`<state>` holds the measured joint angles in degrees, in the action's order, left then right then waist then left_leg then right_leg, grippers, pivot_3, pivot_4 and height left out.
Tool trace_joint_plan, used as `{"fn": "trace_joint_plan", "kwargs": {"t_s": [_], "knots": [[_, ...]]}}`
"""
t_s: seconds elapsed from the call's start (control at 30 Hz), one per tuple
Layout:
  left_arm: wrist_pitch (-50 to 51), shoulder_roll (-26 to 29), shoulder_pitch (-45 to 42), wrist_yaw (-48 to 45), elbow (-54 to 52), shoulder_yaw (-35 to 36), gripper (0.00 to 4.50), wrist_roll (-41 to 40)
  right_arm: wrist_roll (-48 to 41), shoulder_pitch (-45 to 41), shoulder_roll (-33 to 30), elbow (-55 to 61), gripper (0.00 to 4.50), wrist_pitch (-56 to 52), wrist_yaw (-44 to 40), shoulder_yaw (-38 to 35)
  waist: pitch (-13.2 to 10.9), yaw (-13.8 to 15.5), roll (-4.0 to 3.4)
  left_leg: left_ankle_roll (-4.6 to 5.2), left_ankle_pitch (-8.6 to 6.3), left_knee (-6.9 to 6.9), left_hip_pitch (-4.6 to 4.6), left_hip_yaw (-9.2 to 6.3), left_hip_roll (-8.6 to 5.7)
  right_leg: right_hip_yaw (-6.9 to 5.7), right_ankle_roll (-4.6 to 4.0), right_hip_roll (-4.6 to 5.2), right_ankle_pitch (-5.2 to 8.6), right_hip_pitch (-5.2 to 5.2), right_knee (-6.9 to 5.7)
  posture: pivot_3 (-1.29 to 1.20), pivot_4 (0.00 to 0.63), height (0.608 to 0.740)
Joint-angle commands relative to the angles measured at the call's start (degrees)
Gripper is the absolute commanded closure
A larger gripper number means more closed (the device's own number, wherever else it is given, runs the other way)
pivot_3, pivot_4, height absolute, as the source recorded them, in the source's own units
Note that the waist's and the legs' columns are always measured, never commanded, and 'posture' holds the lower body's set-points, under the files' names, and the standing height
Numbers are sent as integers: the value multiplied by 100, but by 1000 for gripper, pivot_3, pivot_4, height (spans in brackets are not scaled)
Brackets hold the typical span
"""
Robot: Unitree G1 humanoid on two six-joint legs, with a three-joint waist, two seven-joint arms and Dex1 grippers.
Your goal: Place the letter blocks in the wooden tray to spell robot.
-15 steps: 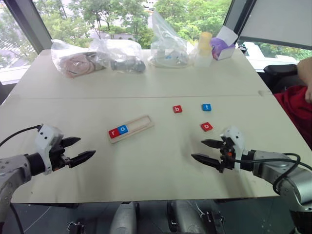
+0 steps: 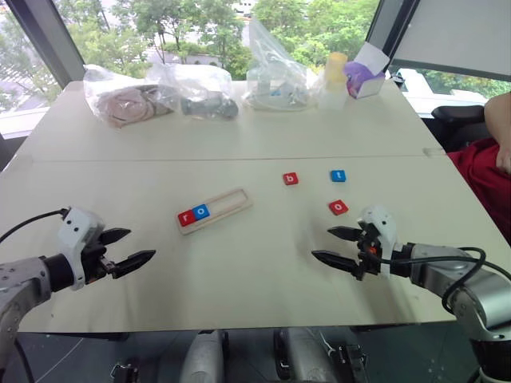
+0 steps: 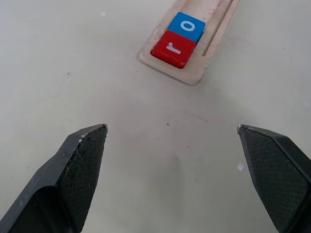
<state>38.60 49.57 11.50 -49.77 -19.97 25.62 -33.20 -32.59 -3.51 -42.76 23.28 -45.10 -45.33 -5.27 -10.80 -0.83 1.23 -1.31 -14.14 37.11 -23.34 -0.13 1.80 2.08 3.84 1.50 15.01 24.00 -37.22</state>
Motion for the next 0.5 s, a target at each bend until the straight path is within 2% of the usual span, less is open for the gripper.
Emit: {"fn": "trace_joint_plan", "kwargs": {"t_s": [0.03, 0.13, 0.27, 0.37, 0.5], "knots": [[12, 70, -9, -31, -136, 277, 0, -103, -1, -104, -27, -27, 355, 117, -59, -47, 0, 0, 0, 0, 0, 0, 0, 0, 0, 0, 0, 0, 0, 0, 0, 0, 150, 740], [-25, 89, -73, 28, -72, 294, 0, -25, 125, -210, -159, -258, 355, 155, -170, 5, 0, -2, 0, 0, 0, 1, 0, 1, 0, 2, 0, -1, 0, 0, 0, 0, 150, 740], [-232, 322, -40, -228, -12, 39, 0, 209, -74, -480, -31, -85, 355, -60, -152, 131, 0, -13, 1, 0, 0, 0, 1, 5, 0, 7, 0, -2, 0, 3, -2, 0, 150, 740], [-448, 480, -451, -396, 322, -447, 0, 445, -226, -587, 260, 373, 355, -222, -27, 476, 0, -7, 1, 0, 0, -2, 1, 7, 0, 7, 0, -7, 0, 5, -4, 0, 150, 740], [-988, 428, -1405, -635, 1143, -1392, 0, 988, -290, -707, 733, 851, 355, -458, 275, 986, 0, 16, 0, 0, 0, 0, -3, 15, -1, 2, 0, -15, -1, 8, -9, 0, 150, 740]]}}
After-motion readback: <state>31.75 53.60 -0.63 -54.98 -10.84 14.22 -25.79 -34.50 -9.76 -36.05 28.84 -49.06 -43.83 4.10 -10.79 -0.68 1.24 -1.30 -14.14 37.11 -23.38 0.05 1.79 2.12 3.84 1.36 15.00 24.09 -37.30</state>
